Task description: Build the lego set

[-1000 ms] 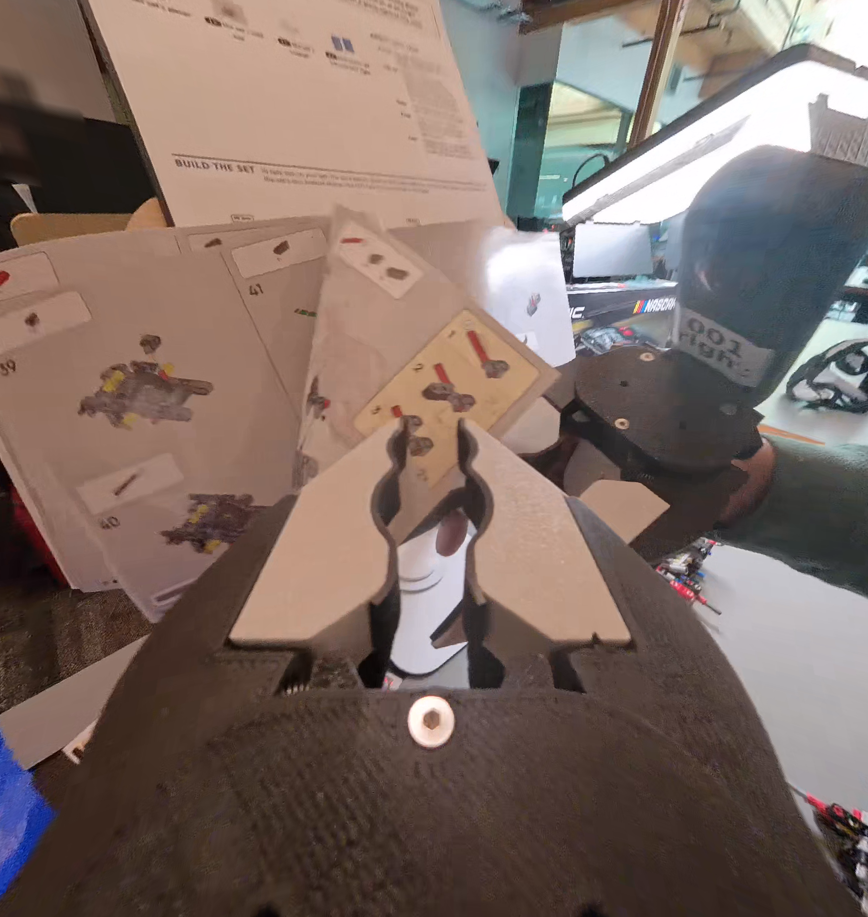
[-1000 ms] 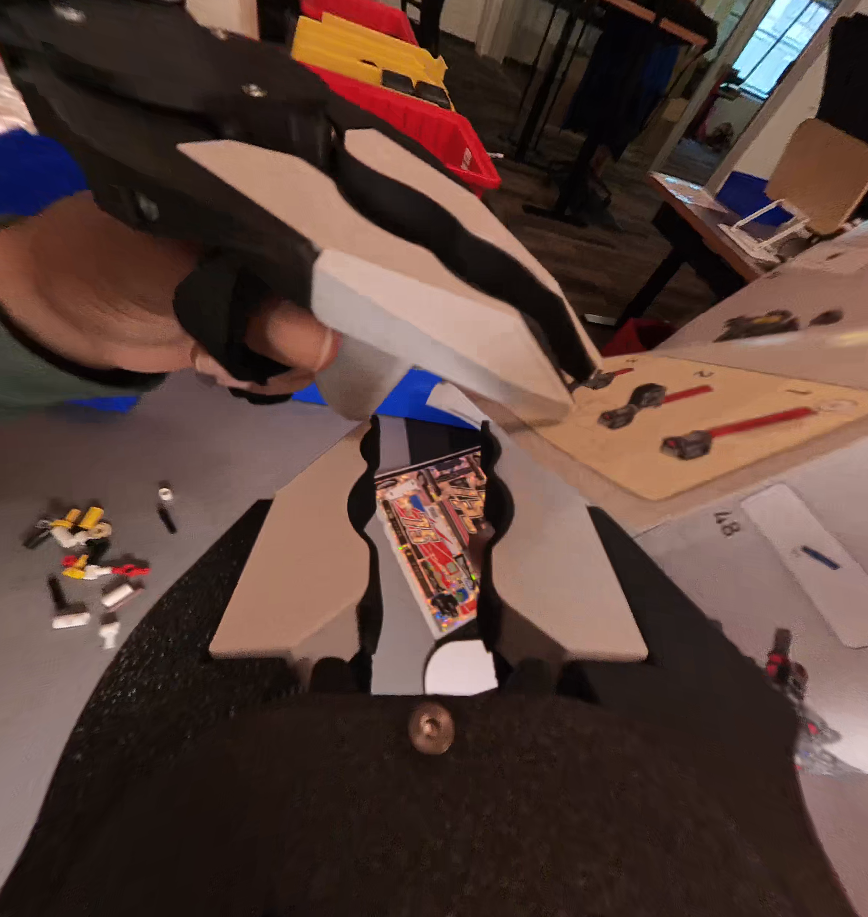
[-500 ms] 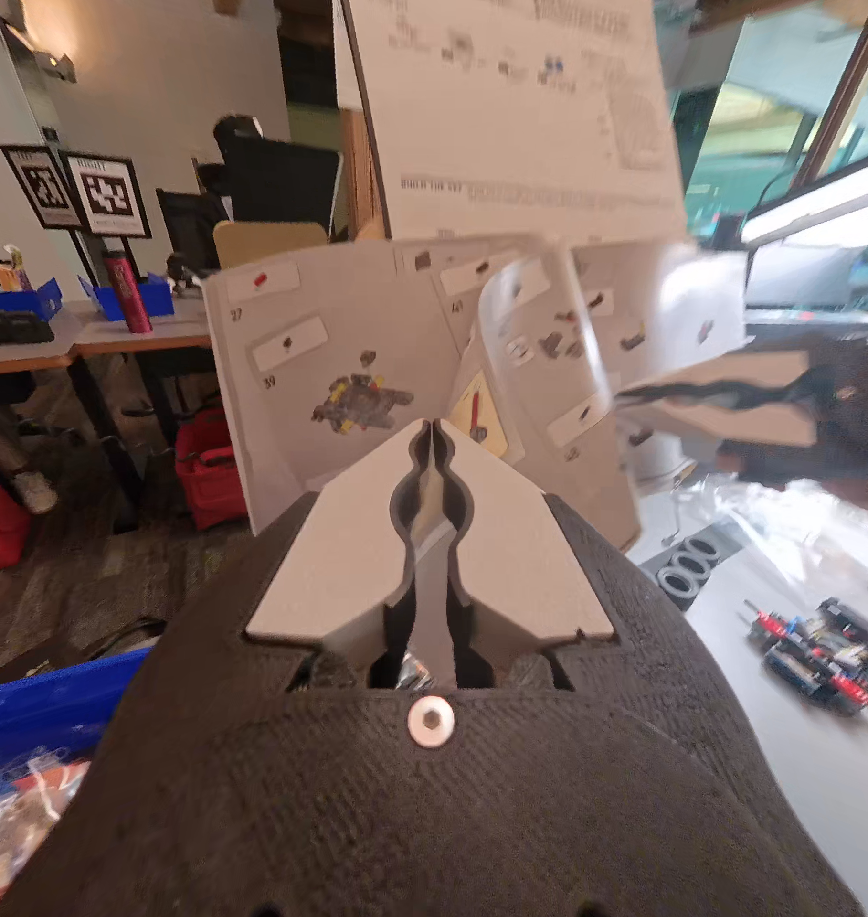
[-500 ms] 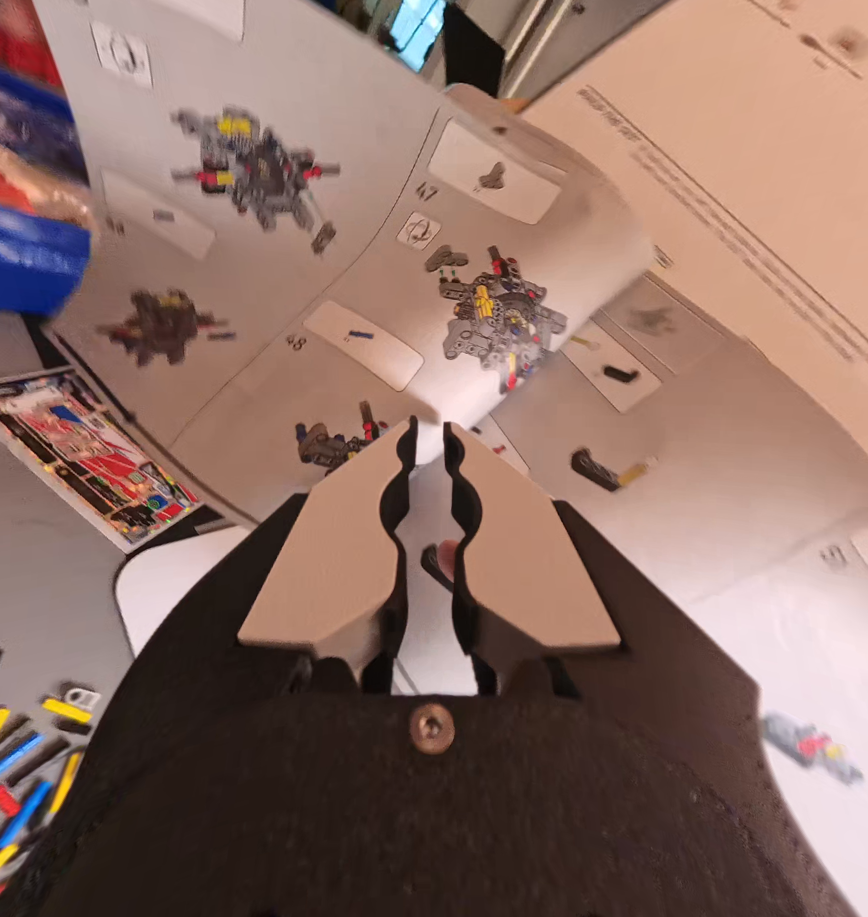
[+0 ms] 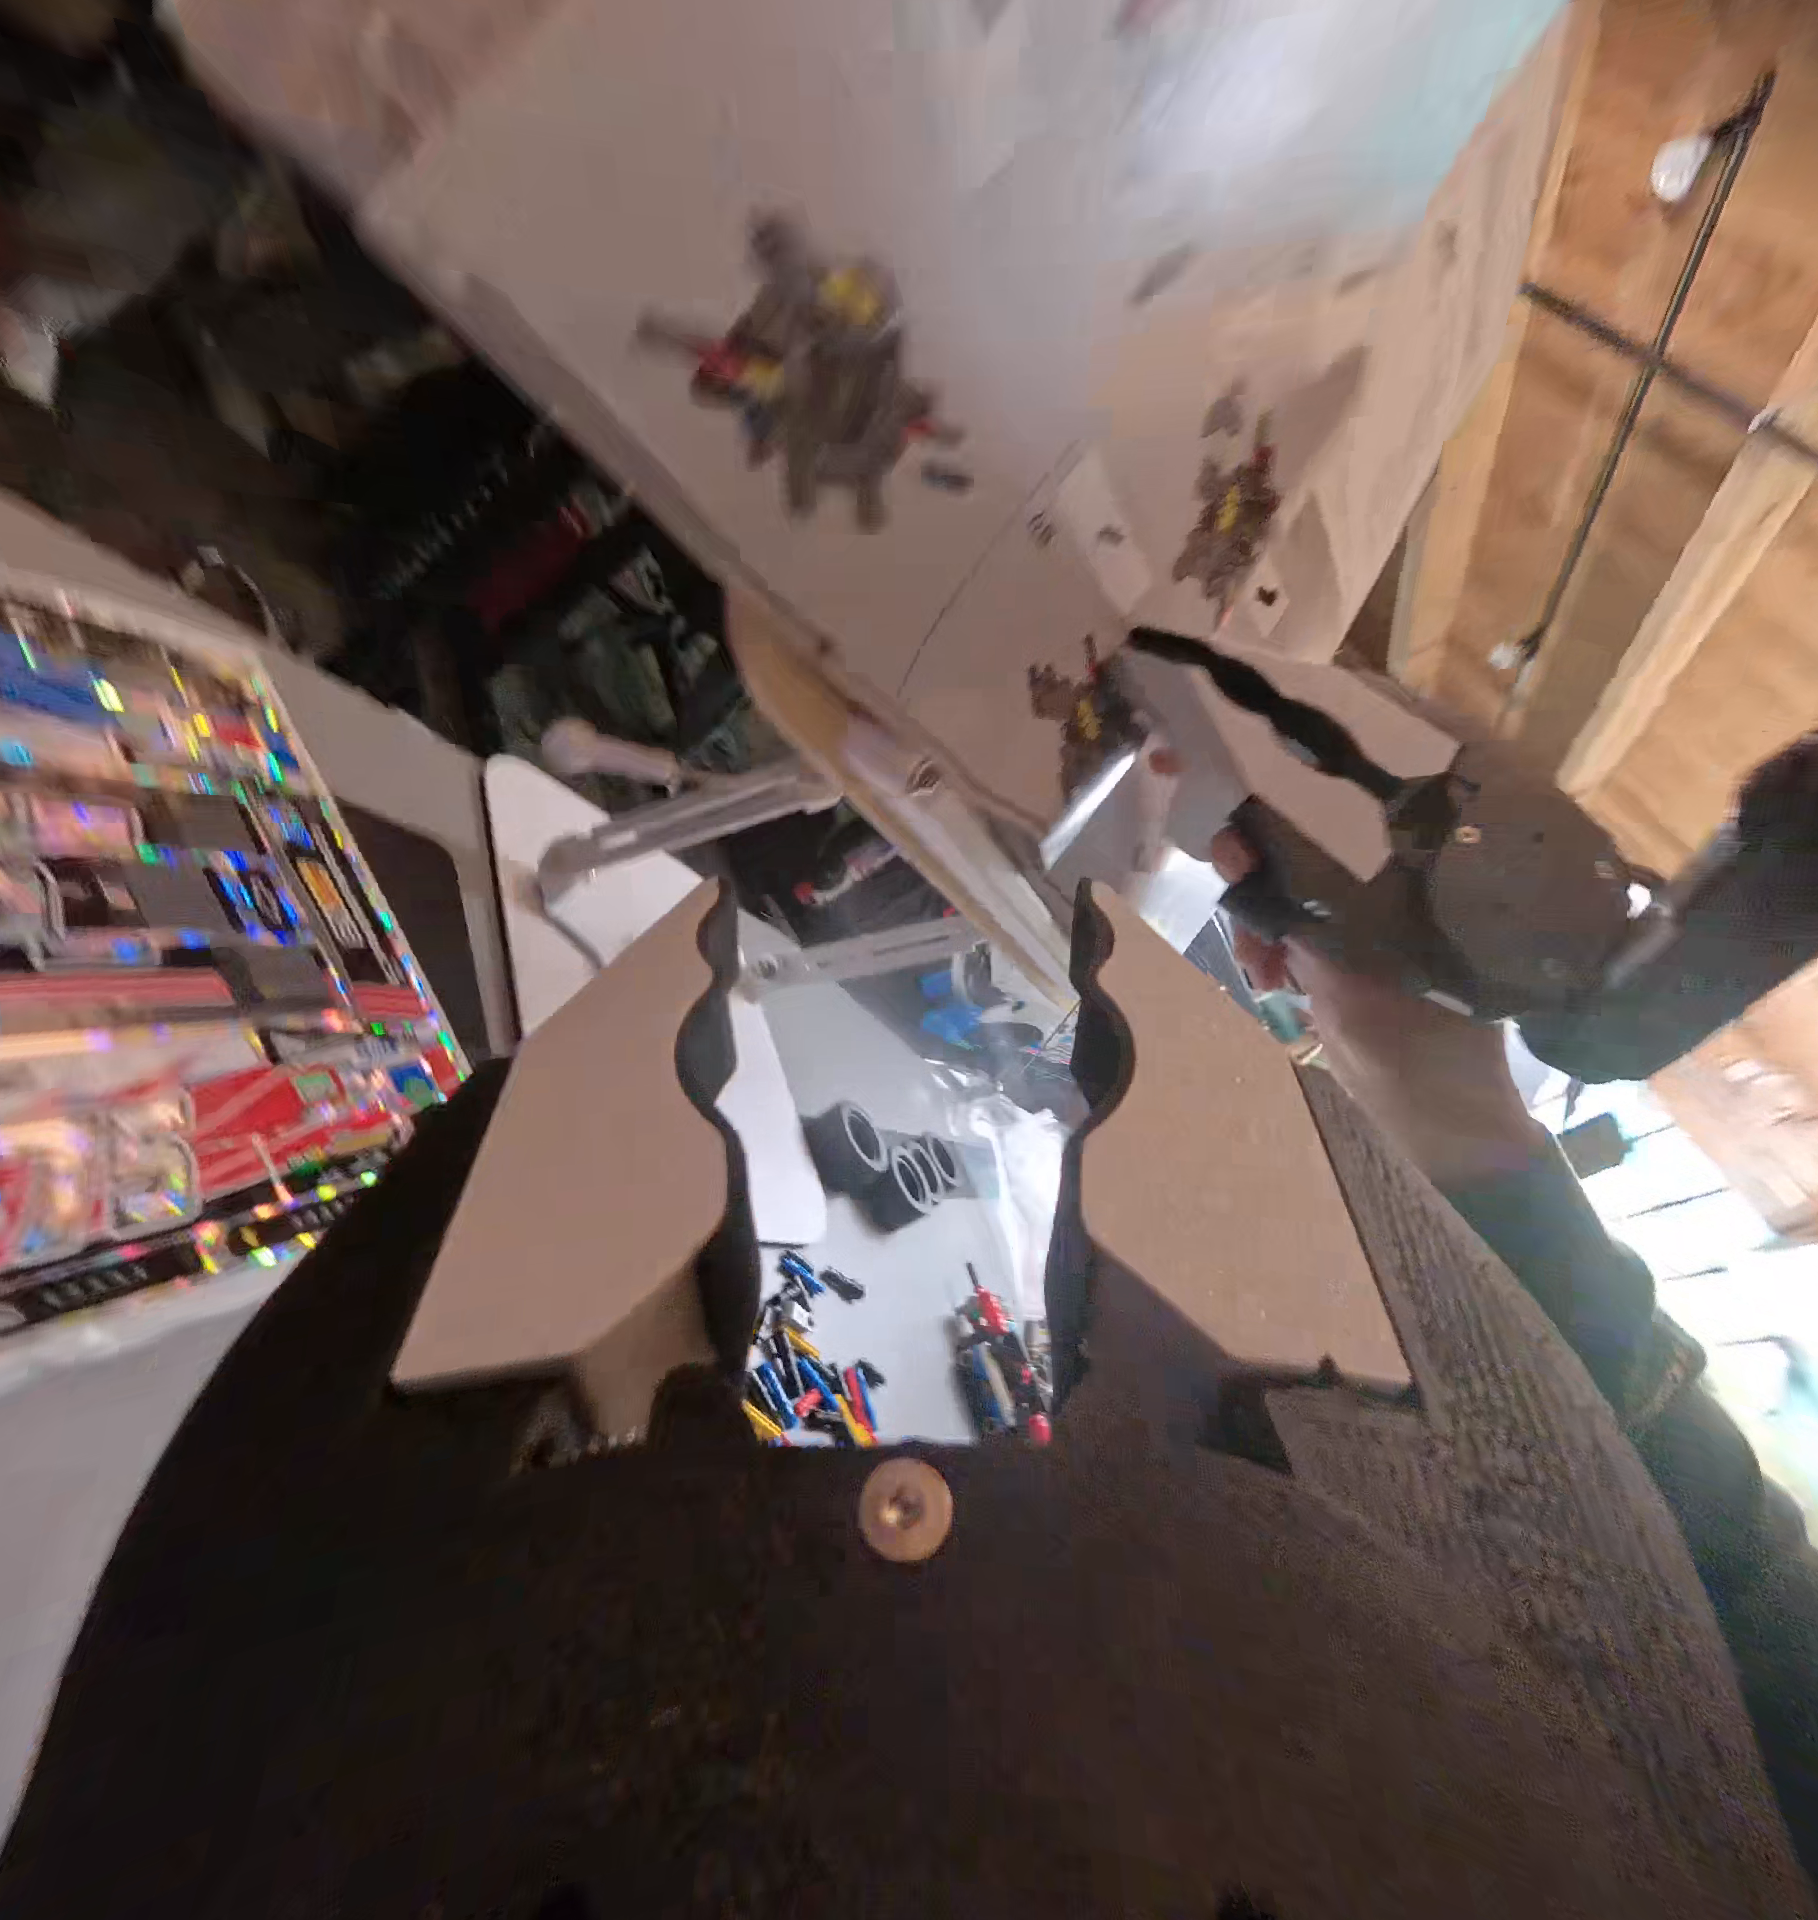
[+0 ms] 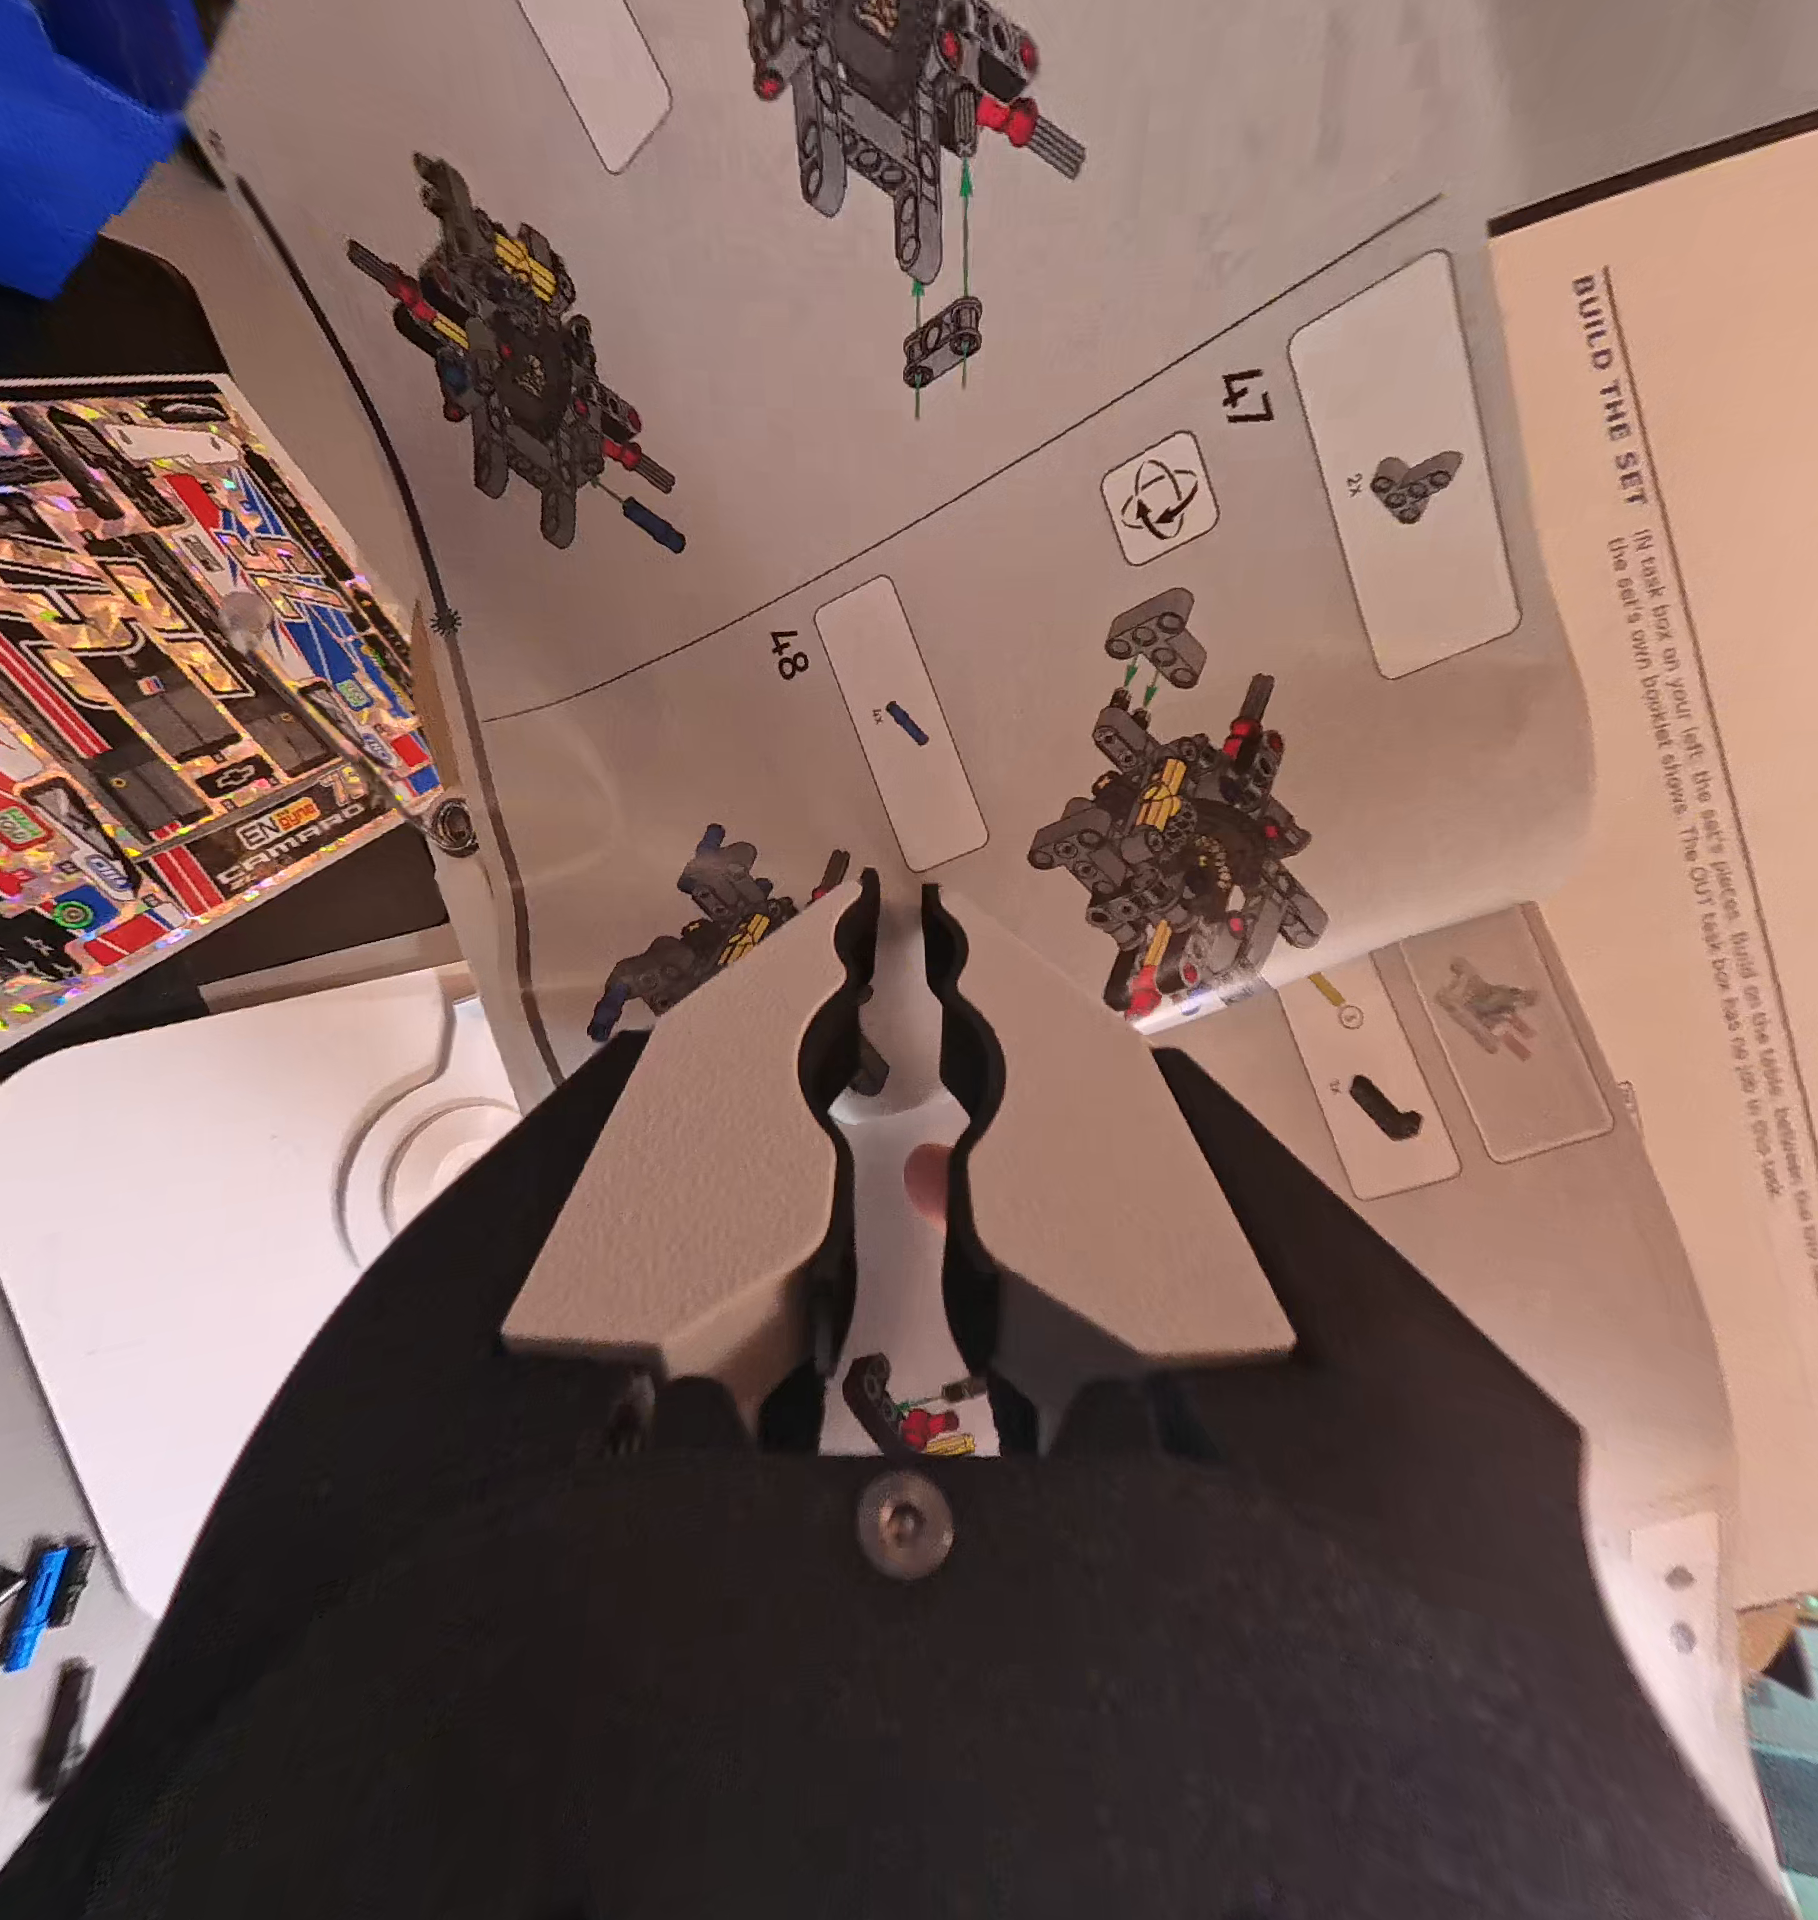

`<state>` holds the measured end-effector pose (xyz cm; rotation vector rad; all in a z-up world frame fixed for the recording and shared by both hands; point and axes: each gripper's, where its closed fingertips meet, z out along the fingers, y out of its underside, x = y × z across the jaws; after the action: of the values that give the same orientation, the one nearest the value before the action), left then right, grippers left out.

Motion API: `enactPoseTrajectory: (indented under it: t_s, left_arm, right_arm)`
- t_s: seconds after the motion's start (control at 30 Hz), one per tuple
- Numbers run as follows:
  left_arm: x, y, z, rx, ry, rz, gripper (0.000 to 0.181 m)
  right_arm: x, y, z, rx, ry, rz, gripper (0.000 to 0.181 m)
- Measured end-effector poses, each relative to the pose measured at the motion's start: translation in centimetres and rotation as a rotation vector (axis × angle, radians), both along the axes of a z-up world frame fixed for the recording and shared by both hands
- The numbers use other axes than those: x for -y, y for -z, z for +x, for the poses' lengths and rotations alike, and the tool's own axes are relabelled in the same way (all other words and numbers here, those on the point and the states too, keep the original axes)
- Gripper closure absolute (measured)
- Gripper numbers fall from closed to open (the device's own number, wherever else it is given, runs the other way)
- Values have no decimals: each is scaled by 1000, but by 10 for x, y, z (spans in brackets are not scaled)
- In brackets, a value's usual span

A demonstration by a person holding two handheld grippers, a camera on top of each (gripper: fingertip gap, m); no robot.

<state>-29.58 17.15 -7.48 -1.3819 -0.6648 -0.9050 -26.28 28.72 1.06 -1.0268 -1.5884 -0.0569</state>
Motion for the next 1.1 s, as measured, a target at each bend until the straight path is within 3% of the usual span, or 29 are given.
enactPoseTrajectory:
  t_s: [0.13,0.3,0.47,0.6,0.7,0.83,0.9,1.1]
  left_arm:
    - [-33,24,1,228,17,49,110]
    - [-54,11,-14,382,-29,198,121]
    - [-56,-4,-18,316,-3,248,180]
    - [-55,-10,-19,200,9,201,181]
    - [-54,-12,-20,181,2,193,181]
    - [-53,-14,-19,191,-46,218,181]
    - [-50,-14,-17,151,-73,222,181]
    - [-53,-30,-14,-231,-103,171,181]
  right_arm:
    - [1,-2,-3,9,-10,-58,174]
    - [0,-8,-13,21,-7,-76,174]
    - [9,-9,-16,14,-33,-131,161]
    - [20,-33,9,-207,-87,-212,160]
    - [3,-36,40,-300,-23,-163,166]
    - [-7,8,41,-135,-19,-137,164]
    - [-1,12,32,-96,-45,-46,165]
    - [-2,12,27,-60,-28,-15,165]
